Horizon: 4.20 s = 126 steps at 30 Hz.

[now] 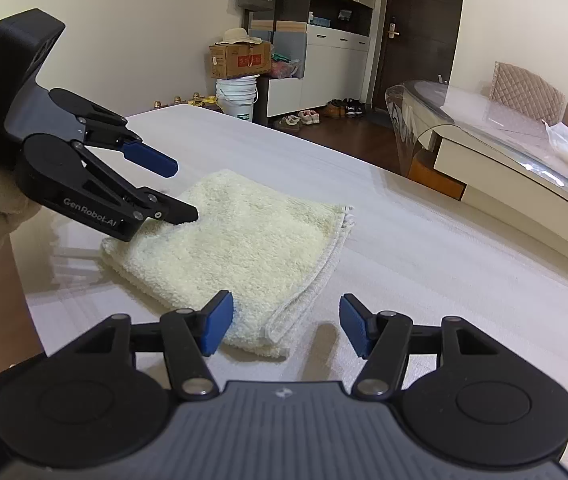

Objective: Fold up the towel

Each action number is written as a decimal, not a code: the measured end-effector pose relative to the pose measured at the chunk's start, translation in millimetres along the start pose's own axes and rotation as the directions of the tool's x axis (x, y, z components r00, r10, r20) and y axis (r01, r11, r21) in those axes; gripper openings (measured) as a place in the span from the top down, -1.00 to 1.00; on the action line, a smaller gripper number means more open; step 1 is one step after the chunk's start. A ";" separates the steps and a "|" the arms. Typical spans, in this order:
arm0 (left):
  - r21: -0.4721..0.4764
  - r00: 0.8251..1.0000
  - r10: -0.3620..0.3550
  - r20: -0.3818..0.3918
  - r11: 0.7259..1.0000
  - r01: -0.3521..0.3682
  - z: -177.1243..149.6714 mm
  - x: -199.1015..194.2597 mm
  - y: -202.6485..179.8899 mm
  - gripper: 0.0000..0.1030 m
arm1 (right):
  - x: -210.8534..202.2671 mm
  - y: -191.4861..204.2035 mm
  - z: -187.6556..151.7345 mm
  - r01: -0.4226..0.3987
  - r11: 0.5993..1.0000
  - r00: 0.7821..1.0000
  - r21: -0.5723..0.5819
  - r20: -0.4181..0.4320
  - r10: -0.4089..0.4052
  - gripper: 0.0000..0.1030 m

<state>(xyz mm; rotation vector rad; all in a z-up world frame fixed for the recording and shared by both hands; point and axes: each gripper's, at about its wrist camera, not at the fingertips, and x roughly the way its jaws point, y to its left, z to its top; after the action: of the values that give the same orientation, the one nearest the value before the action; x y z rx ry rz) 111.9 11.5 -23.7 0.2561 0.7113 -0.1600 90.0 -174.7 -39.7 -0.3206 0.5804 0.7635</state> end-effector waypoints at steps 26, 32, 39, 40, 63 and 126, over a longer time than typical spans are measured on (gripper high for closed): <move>-0.006 0.999 0.025 0.022 1.000 -0.025 20.1 39.1 33.3 -0.50 | 71.5 -41.5 46.4 0.067 0.996 0.998 0.051 0.005 -0.067 -0.01; -0.020 1.000 0.008 0.030 1.000 -0.008 24.3 47.3 38.3 -0.46 | 69.2 -48.1 43.1 0.087 0.992 0.996 0.087 0.015 -0.089 0.02; -0.061 0.999 0.014 0.047 0.998 -0.011 25.8 41.7 43.0 -0.26 | 58.7 -57.7 54.6 0.052 0.989 0.995 0.139 0.075 -0.062 0.32; -0.061 0.999 0.013 0.045 0.998 -0.010 26.5 43.0 42.9 -0.23 | 62.1 -57.4 55.7 0.047 0.990 0.996 0.134 0.067 -0.056 0.35; -0.051 0.998 0.022 0.062 0.998 -0.019 26.0 39.2 36.7 -0.15 | 47.0 -41.5 44.8 0.034 0.984 0.995 0.174 0.085 -0.049 0.52; -0.159 0.997 0.060 0.044 0.986 -0.052 -50.0 -40.8 -20.6 -0.27 | -19.0 34.4 -21.6 0.136 0.985 0.988 0.110 0.057 -0.143 0.22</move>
<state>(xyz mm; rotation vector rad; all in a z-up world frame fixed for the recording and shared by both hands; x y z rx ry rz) 45.5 8.5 -36.7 0.1205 0.6643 -0.0559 46.0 -171.9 -47.9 -0.2353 0.5298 0.6037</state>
